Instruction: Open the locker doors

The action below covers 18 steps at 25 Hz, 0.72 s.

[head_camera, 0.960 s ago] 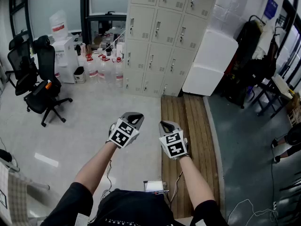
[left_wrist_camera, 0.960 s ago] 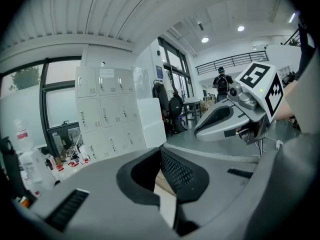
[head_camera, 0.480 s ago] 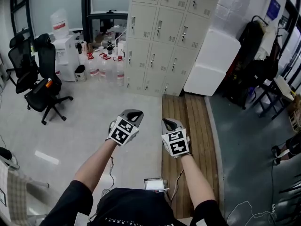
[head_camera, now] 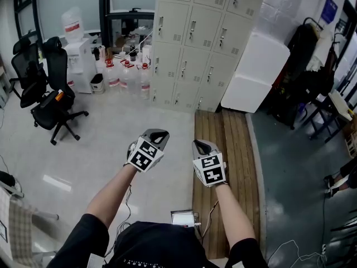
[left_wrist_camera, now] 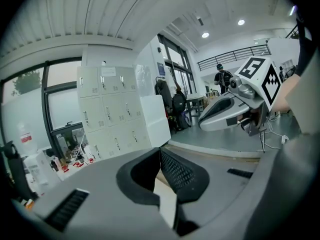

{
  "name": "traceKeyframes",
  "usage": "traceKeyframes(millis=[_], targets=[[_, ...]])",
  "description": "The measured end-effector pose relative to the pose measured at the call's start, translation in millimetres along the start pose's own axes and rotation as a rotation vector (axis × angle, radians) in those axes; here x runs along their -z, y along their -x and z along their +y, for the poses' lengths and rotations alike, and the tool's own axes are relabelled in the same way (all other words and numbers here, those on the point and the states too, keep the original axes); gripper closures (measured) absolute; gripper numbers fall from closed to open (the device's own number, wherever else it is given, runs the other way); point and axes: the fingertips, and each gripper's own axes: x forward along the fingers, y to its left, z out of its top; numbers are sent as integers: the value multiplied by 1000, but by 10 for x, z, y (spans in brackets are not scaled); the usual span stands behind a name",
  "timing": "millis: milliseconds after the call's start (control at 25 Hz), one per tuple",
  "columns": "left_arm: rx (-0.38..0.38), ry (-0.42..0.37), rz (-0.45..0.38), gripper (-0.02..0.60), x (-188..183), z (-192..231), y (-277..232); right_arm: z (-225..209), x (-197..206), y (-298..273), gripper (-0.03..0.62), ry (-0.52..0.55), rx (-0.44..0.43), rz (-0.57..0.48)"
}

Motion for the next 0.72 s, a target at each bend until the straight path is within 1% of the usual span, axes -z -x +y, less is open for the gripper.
traceKeyframes(millis=[120, 240, 360, 520, 720], targets=[[5, 0, 3, 561, 16, -22, -44, -28, -8, -4, 562, -6, -6, -11], [6, 4, 9, 561, 22, -29, -95, -78, 41, -18, 562, -12, -7, -1], [12, 34, -18, 561, -20, -69, -139, -137, 122, -17, 562, -12, -8, 2], [17, 26, -26, 561, -112, -127, -275, -301, 176, -18, 562, -18, -12, 1], [64, 41, -85, 561, -258, -325, -473, -541, 312, 2, 562, -25, -25, -3]])
